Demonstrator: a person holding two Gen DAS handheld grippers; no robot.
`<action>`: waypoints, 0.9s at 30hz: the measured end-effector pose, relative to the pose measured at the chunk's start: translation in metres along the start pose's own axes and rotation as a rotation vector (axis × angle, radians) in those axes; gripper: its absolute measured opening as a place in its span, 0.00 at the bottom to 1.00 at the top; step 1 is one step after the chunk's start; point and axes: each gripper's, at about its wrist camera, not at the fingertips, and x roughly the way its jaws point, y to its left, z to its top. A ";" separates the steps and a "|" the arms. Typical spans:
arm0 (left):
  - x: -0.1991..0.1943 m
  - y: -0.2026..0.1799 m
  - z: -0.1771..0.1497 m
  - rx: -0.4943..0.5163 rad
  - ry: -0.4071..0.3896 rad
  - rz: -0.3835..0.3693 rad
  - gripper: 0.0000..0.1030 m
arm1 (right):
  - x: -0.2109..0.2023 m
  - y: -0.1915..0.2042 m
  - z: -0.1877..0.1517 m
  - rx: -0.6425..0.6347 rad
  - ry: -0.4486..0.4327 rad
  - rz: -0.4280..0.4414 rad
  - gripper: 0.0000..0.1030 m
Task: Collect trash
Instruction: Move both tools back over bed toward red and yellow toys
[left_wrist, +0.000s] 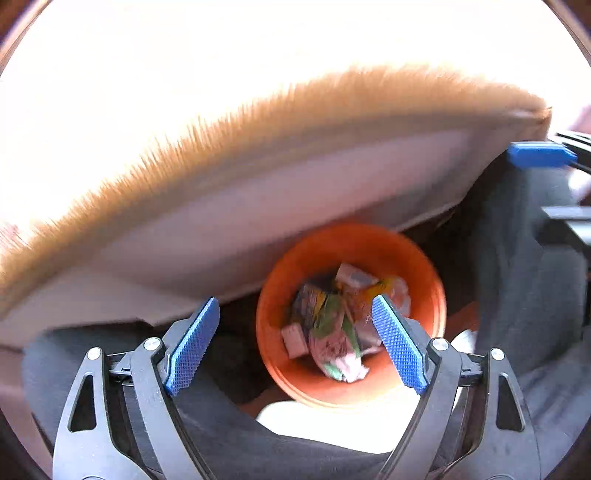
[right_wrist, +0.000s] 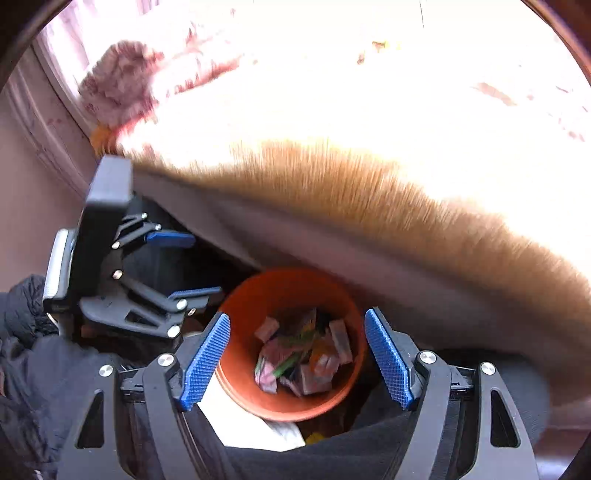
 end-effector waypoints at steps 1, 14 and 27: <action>-0.011 0.000 0.002 0.013 -0.037 0.008 0.80 | -0.006 -0.001 0.005 -0.006 -0.021 -0.003 0.72; -0.072 0.040 0.089 -0.087 -0.333 0.101 0.86 | -0.041 -0.037 0.102 -0.016 -0.263 -0.107 0.75; -0.042 0.096 0.189 -0.216 -0.365 0.140 0.86 | 0.006 -0.091 0.222 -0.016 -0.298 -0.148 0.75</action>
